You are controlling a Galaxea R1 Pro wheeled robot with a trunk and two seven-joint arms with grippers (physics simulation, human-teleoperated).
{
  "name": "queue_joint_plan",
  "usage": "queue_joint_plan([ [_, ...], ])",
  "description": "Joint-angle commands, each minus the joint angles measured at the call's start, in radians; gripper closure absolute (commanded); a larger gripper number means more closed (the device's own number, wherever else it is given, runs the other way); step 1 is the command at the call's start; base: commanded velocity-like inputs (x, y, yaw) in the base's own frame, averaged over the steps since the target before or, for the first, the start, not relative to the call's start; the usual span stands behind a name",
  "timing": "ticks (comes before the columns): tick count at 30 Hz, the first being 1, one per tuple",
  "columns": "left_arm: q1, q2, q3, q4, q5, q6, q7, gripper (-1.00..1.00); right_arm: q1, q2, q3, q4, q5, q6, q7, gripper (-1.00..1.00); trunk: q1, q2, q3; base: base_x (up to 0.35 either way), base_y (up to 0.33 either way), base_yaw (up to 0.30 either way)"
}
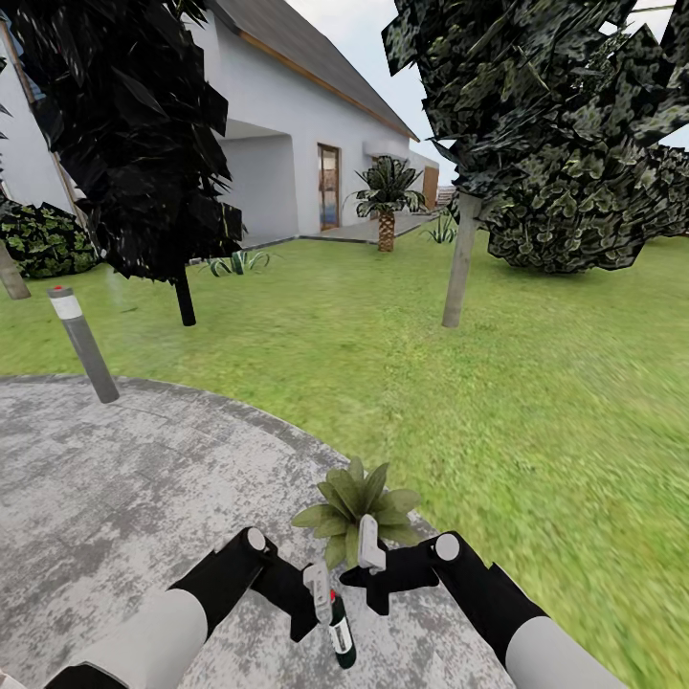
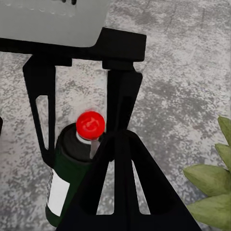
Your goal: Pick up the pesticide atomizer in the garden and spray insectifuge to fully cover both potted plants in the garden.
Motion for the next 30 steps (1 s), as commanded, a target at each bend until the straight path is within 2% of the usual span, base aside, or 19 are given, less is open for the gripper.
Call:
queue_joint_plan([
  [1, 0.0, -0.001, 0.001, -0.001, -0.004, -0.007, -0.003, 1.0, -0.001, -0.001, 0.002, -0.001, 0.009, -0.01, -0.002, 1.0, 0.0, 0.0, -0.001, 0.0, 0.0, 0.0],
  [30, 0.001, -0.012, 0.005, -0.023, -0.003, -0.019, 0.008, 1.0, -0.001, -0.001, 0.002, -0.001, 0.009, -0.01, -0.002, 1.0, 0.0, 0.0, -0.001, 0.0, 0.0, 0.0],
])
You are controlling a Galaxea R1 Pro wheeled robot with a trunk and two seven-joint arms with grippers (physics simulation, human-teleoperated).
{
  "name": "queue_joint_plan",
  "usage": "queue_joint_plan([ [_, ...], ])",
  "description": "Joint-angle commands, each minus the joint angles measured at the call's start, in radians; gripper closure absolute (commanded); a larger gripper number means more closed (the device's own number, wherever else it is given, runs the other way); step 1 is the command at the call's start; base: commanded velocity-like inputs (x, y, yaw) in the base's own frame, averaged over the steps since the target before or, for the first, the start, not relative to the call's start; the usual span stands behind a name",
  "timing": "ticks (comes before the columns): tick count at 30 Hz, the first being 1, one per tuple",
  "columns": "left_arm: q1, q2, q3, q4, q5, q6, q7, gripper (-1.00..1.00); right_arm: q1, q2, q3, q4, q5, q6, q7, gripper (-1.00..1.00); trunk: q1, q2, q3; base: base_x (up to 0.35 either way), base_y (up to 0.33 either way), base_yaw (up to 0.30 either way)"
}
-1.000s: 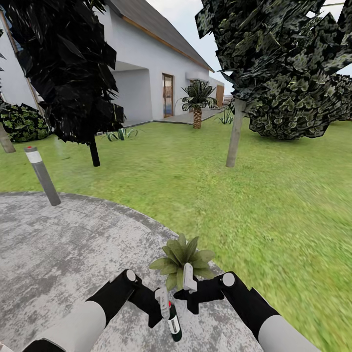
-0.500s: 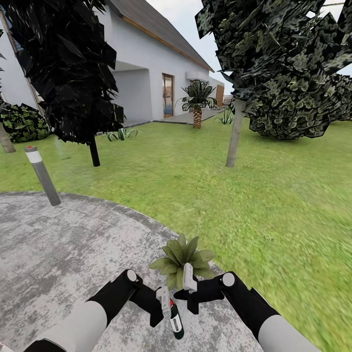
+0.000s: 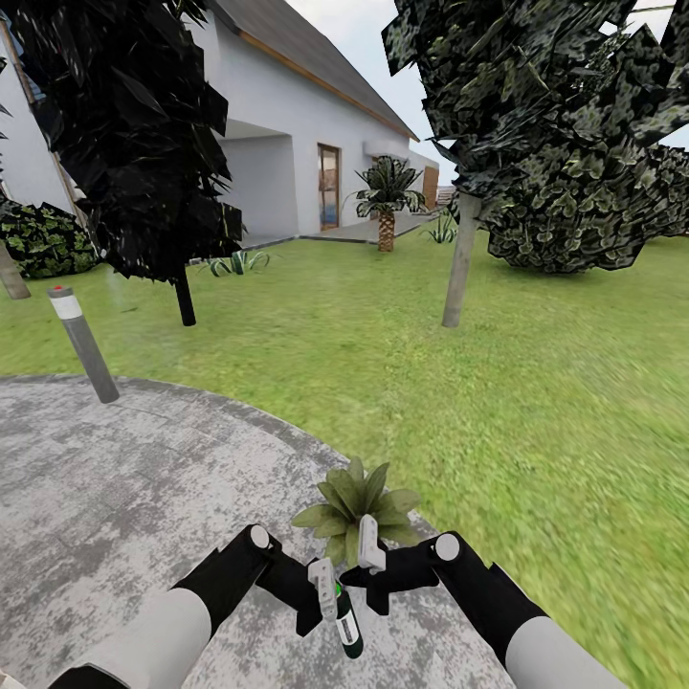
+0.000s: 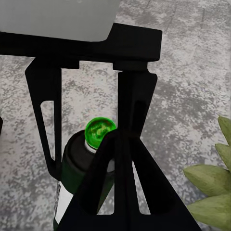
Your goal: Pick up the pesticide atomizer in the garden and spray insectifuge to fully cover both potted plants in the garden.
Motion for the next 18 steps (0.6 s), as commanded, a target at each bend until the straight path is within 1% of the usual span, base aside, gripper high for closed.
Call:
queue_joint_plan([
  [1, 0.0, 0.0, 0.0, -0.001, -0.005, 0.0, -0.003, 1.0, -0.001, -0.001, 0.002, -0.001, 0.01, -0.01, -0.002, 1.0, 0.0, 0.0, -0.001, 0.0, 0.0, 0.0],
  [5, 0.001, 0.004, -0.001, 0.0, -0.007, -0.001, -0.003, 1.0, -0.001, -0.001, 0.002, -0.001, 0.01, -0.01, -0.002, 1.0, 0.0, 0.0, -0.001, 0.0, 0.0, 0.0],
  [7, 0.005, 0.012, -0.001, 0.002, -0.011, -0.001, -0.003, 1.0, -0.001, -0.001, 0.002, -0.001, 0.01, -0.01, -0.002, 1.0, 0.0, 0.0, -0.001, 0.0, 0.0, 0.0],
  [8, 0.008, 0.021, -0.001, 0.006, -0.014, -0.002, -0.004, 1.0, -0.001, -0.001, 0.002, -0.001, 0.01, -0.01, -0.002, 1.0, 0.0, 0.0, -0.001, 0.0, 0.0, 0.0],
  [10, 0.011, 0.058, -0.005, 0.011, -0.017, -0.002, -0.004, 1.0, -0.001, -0.001, 0.002, 0.0, 0.011, -0.01, -0.002, 1.0, 0.0, 0.0, -0.001, 0.0, 0.0, 0.0],
  [11, 0.012, 0.071, -0.007, 0.013, -0.018, -0.002, -0.004, 1.0, -0.001, -0.001, 0.002, 0.0, 0.011, -0.01, -0.002, 1.0, 0.0, 0.0, -0.001, 0.0, 0.0, 0.0],
  [13, 0.013, 0.104, -0.009, 0.015, -0.018, -0.001, -0.005, 1.0, -0.001, -0.001, 0.002, 0.0, 0.011, -0.01, -0.002, 1.0, 0.0, 0.0, -0.001, 0.0, 0.0, 0.0],
  [14, 0.013, 0.116, -0.009, 0.015, -0.018, -0.001, -0.005, 1.0, -0.001, -0.001, 0.002, 0.0, 0.012, -0.01, -0.002, 1.0, 0.0, 0.0, -0.001, 0.0, 0.0, 0.0],
  [16, 0.013, 0.155, -0.01, 0.016, -0.018, -0.001, -0.005, 1.0, -0.001, -0.001, 0.002, 0.0, 0.013, -0.01, -0.002, 1.0, 0.0, 0.0, -0.001, 0.0, 0.0, 0.0],
  [17, 0.014, 0.17, -0.01, 0.017, -0.018, -0.002, -0.005, 1.0, -0.001, -0.001, 0.002, 0.0, 0.013, -0.01, -0.002, 1.0, 0.0, 0.0, -0.001, 0.0, 0.0, 0.0],
  [18, 0.014, 0.194, -0.009, 0.017, -0.018, -0.002, -0.005, 1.0, -0.001, -0.001, 0.001, 0.001, 0.014, -0.01, -0.002, 1.0, 0.0, 0.0, -0.001, 0.0, 0.0, 0.0],
])
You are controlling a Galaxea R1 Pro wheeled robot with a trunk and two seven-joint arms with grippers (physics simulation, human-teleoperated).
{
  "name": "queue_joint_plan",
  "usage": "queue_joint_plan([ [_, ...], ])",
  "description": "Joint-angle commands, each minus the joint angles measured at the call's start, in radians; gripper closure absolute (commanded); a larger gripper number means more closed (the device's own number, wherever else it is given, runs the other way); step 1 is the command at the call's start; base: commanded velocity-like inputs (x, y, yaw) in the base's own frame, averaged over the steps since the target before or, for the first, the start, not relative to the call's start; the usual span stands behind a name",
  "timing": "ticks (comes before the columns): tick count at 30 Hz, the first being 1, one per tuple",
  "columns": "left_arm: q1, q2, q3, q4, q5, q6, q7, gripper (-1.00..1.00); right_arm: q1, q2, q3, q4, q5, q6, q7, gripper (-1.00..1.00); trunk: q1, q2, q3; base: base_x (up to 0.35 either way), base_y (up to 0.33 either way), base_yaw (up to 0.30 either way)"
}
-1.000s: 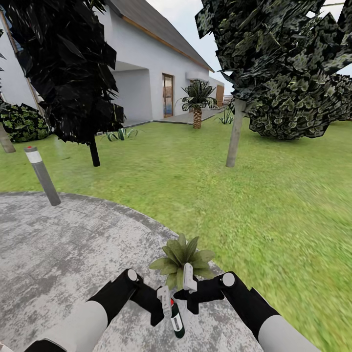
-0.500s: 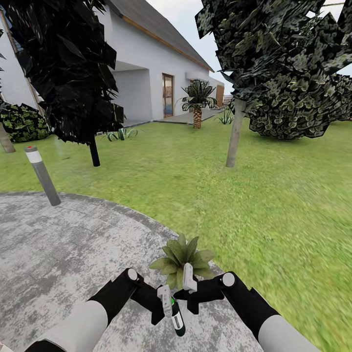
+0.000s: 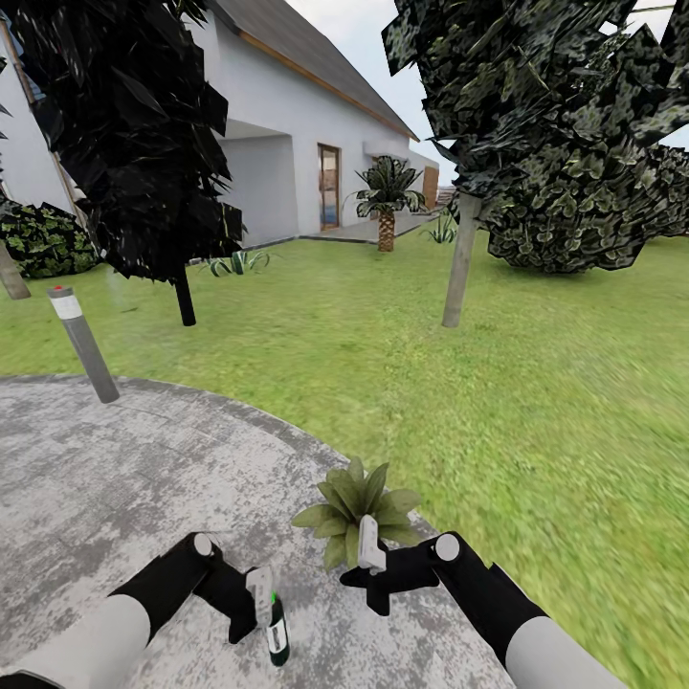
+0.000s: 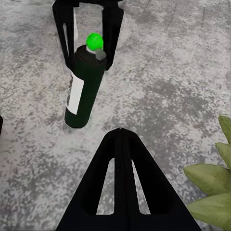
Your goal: Pick up the pesticide atomizer in the garden and spray insectifuge to fully cover both potted plants in the garden.
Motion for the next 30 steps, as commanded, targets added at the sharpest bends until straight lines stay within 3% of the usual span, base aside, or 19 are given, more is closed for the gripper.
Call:
queue_joint_plan([
  [1, 0.0, 0.026, -0.001, -0.002, 0.001, 0.0, -0.002, 1.0, -0.001, -0.001, 0.001, -0.001, 0.01, -0.01, -0.002, 1.0, 0.0, 0.0, -0.001, 0.0, 0.0, 0.0],
  [3, 0.0, 0.068, 0.001, -0.001, 0.002, -0.015, -0.004, 1.0, -0.001, -0.001, 0.001, 0.0, 0.011, -0.01, -0.002, 1.0, 0.0, 0.0, -0.001, 0.0, 0.0, 0.0],
  [6, 0.003, 0.112, 0.003, 0.007, 0.003, -0.053, -0.008, 1.0, -0.001, -0.002, 0.0, 0.003, 0.011, -0.01, -0.003, 1.0, 0.0, 0.0, -0.001, 0.0, 0.0, 0.0],
  [7, 0.003, 0.125, 0.004, 0.013, 0.003, -0.059, -0.008, 1.0, -0.001, -0.002, 0.0, 0.005, 0.011, -0.01, -0.003, -1.0, 0.0, 0.0, -0.001, 0.0, 0.0, 0.0],
  [9, 0.004, 0.171, 0.009, 0.031, 0.008, -0.063, -0.001, 1.0, -0.001, -0.003, -0.003, 0.008, 0.011, -0.011, -0.003, -1.0, 0.0, 0.0, -0.001, 0.0, 0.0, 0.0],
  [11, 0.004, 0.193, 0.029, 0.037, 0.018, -0.06, 0.015, 1.0, -0.001, -0.006, -0.005, 0.008, 0.011, -0.013, -0.005, -1.0, 0.0, 0.0, -0.001, 0.0, 0.0, 0.0],
  [13, 0.003, 0.199, 0.076, 0.038, 0.029, -0.056, 0.044, 1.0, -0.001, -0.01, -0.005, 0.008, 0.011, -0.015, -0.008, -1.0, 0.0, 0.0, -0.001, 0.0, 0.0, 0.0],
  [15, 0.003, 0.201, 0.16, 0.04, 0.035, -0.051, 0.08, 1.0, 0.002, -0.019, -0.005, 0.015, 0.009, -0.017, -0.016, -1.0, 0.0, 0.0, -0.001, 0.0, 0.0, 0.0],
  [16, 0.003, 0.201, 0.203, 0.043, 0.036, -0.046, 0.091, 1.0, 0.003, -0.036, -0.006, 0.035, 0.007, -0.018, -0.022, -1.0, 0.0, 0.0, -0.001, 0.0, 0.0, 0.0],
  [19, 0.003, 0.196, 0.248, 0.06, 0.039, 0.008, 0.101, 1.0, 0.005, -0.087, -0.02, 0.11, -0.01, -0.031, -0.08, -1.0, 0.0, 0.0, -0.001, 0.0, 0.0, 0.0],
  [21, 0.003, 0.193, 0.259, 0.061, 0.039, 0.076, 0.103, 1.0, 0.007, -0.116, -0.082, 0.183, -0.067, -0.077, -0.157, -1.0, 0.0, 0.0, -0.001, 0.0, 0.0, 0.0],
  [22, 0.003, 0.191, 0.263, 0.058, 0.039, 0.118, 0.103, 1.0, 0.008, -0.126, -0.131, 0.235, -0.111, -0.121, -0.188, -1.0, 0.0, 0.0, -0.001, 0.0, 0.0, 0.0],
  [24, 0.003, 0.189, 0.267, 0.054, 0.04, 0.164, 0.103, 1.0, 0.009, -0.132, -0.184, 0.308, -0.149, -0.173, -0.208, -1.0, 0.0, 0.0, -0.001, 0.0, 0.0, 0.0],
  [26, 0.002, 0.186, 0.269, 0.047, 0.048, 0.222, 0.102, 1.0, 0.01, -0.153, -0.261, 0.428, -0.171, -0.247, -0.26, -1.0, 0.0, 0.0, -0.001, 0.0, 0.0, 0.0],
  [30, 0.001, 0.173, 0.267, 0.041, 0.06, 0.298, 0.116, 1.0, 0.025, -0.178, -0.325, 0.565, -0.178, -0.407, -0.368, -1.0, 0.0, 0.0, -0.001, 0.0, 0.0, 0.0],
])
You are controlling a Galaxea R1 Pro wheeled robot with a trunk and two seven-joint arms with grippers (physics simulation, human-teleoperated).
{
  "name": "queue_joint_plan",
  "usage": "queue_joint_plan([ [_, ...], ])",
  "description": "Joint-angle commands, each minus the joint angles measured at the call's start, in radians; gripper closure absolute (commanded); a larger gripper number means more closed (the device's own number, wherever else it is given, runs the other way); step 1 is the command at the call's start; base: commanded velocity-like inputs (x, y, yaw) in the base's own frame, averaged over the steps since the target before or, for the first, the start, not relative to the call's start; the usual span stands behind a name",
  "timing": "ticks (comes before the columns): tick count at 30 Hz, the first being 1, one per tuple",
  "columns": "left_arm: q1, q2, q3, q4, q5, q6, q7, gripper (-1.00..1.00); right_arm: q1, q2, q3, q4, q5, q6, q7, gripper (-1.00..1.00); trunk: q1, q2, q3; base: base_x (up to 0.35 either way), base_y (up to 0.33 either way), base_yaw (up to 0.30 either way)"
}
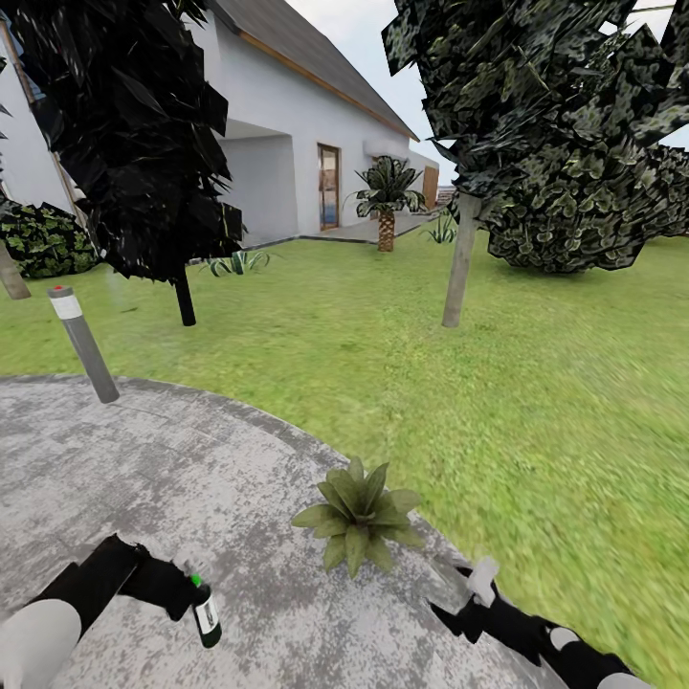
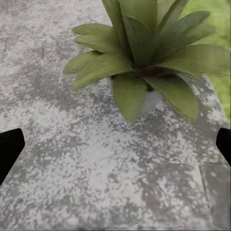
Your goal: Pick up the pesticide atomizer in the garden and spray insectifuge to fully cover both potted plants in the garden.
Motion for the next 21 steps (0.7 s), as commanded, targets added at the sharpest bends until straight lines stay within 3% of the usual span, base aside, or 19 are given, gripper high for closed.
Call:
queue_joint_plan([
  [1, -0.001, -0.012, -0.007, -0.003, 0.002, 0.04, 0.006, 1.0, 0.008, -0.003, -0.001, 0.031, 0.0, -0.038, -0.04, -1.0, 0.0, 0.0, -0.001, 0.0, 0.0, 0.0],
  [3, -0.004, -0.034, -0.01, -0.003, 0.002, 0.087, 0.021, 1.0, 0.024, -0.004, -0.005, 0.054, -0.001, -0.058, -0.104, -1.0, 0.0, 0.0, -0.001, 0.0, 0.0, 0.0],
  [6, -0.013, -0.083, -0.014, -0.004, -0.002, 0.215, 0.053, 1.0, 0.071, -0.002, -0.008, 0.069, -0.01, -0.069, -0.3, -1.0, 0.0, 0.0, -0.001, 0.0, 0.0, 0.0],
  [9, -0.022, -0.131, -0.018, -0.03, -0.005, 0.348, 0.085, 1.0, 0.109, 0.005, -0.008, 0.072, -0.059, -0.07, -0.439, -1.0, 0.0, 0.0, -0.001, 0.0, 0.0, 0.0],
  [11, -0.026, -0.15, -0.019, -0.057, -0.006, 0.415, 0.104, 1.0, 0.127, 0.006, -0.009, 0.073, -0.115, -0.07, -0.468, -1.0, 0.0, 0.0, -0.001, 0.0, 0.0, 0.0],
  [13, -0.037, -0.172, -0.02, -0.094, -0.007, 0.521, 0.124, 1.0, 0.145, 0.008, -0.007, 0.074, -0.216, -0.07, -0.483, -1.0, 0.0, 0.0, -0.001, 0.0, 0.0, 0.0],
  [16, -0.05, -0.184, -0.021, -0.104, -0.007, 0.611, 0.127, 1.0, 0.149, 0.011, -0.007, 0.074, -0.238, -0.07, -0.483, -1.0, 0.0, 0.0, -0.001, 0.0, 0.0, 0.0],
  [21, -0.099, -0.205, -0.023, -0.105, -0.033, 0.676, 0.128, 1.0, 0.15, 0.014, -0.008, 0.089, -0.249, -0.069, -0.487, -1.0, 0.0, 0.0, -0.001, 0.0, 0.0, 0.0],
])
